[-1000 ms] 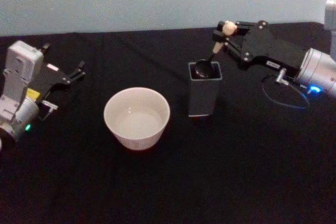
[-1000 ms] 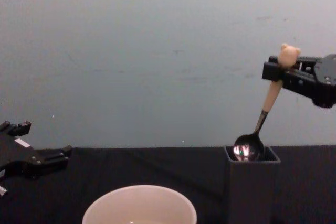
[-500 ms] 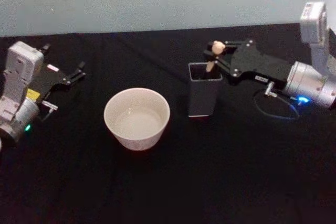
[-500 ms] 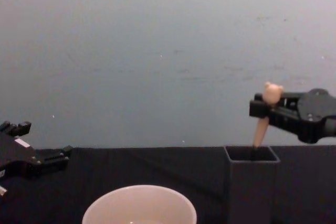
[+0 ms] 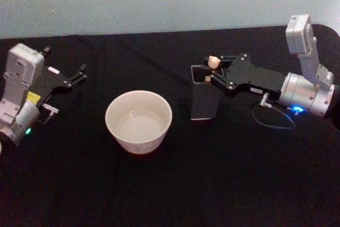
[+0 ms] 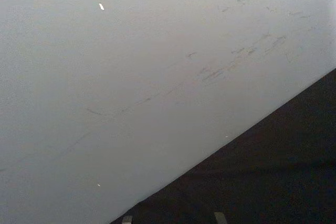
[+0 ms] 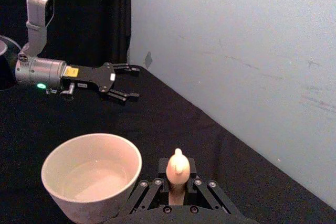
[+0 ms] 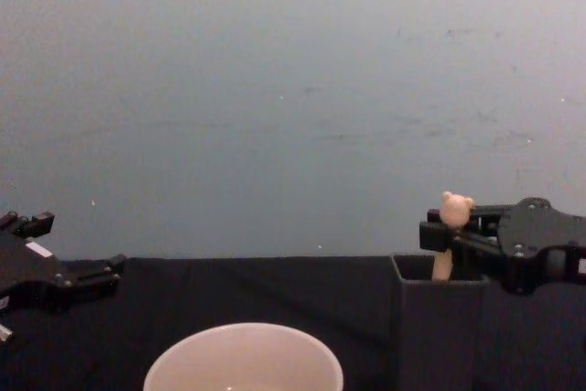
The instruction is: Pick up the stirring spoon with one hand, stir inside the cup, then place it back in its original position.
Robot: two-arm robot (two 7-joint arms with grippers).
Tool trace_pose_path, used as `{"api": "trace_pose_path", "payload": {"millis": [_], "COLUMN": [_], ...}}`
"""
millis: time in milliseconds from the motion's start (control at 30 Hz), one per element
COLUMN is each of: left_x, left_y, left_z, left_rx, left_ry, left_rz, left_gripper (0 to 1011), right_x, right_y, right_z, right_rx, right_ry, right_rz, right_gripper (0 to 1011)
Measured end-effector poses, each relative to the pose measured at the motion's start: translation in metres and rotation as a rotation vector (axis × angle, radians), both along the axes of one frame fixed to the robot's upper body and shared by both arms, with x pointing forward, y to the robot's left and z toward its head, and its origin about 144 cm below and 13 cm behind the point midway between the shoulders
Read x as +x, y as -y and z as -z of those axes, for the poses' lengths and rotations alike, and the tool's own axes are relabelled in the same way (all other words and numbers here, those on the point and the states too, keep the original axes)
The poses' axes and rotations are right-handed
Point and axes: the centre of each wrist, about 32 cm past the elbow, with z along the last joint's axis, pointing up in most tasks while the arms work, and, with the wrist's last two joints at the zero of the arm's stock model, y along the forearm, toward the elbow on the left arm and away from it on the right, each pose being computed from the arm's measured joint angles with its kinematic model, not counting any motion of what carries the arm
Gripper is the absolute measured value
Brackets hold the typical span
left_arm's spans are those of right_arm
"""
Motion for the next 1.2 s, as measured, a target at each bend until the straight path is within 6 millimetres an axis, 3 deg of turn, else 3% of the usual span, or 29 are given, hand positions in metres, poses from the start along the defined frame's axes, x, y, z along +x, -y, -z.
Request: {"api": "trace_pose_path", "payload": {"millis": [667,767,1200], "left_x": [0.0000,0.0000,0.0000], "left_y": [0.0000,0.0000,0.0000], "left_z": [0.0000,0.0000,0.0000], "left_rx": [0.000,0.000,0.000], "left_ry": [0.000,0.000,0.000], "left_rz": [0.000,0.000,0.000], "left_gripper": [1001,1001,1001], "right_x": [0.0009,0.0009,0.0007], "right_y": [-0.0008,-0.0007,-0.0005], "right_z": [0.0033,0.0032,0.0029], "right_rx": [-0.011,-0.010,-0.008], "right_ry": [-0.012,-0.012,-0.011], "right_rz": [0.010,0.011,0.010], "right_gripper": [176,214,626]}}
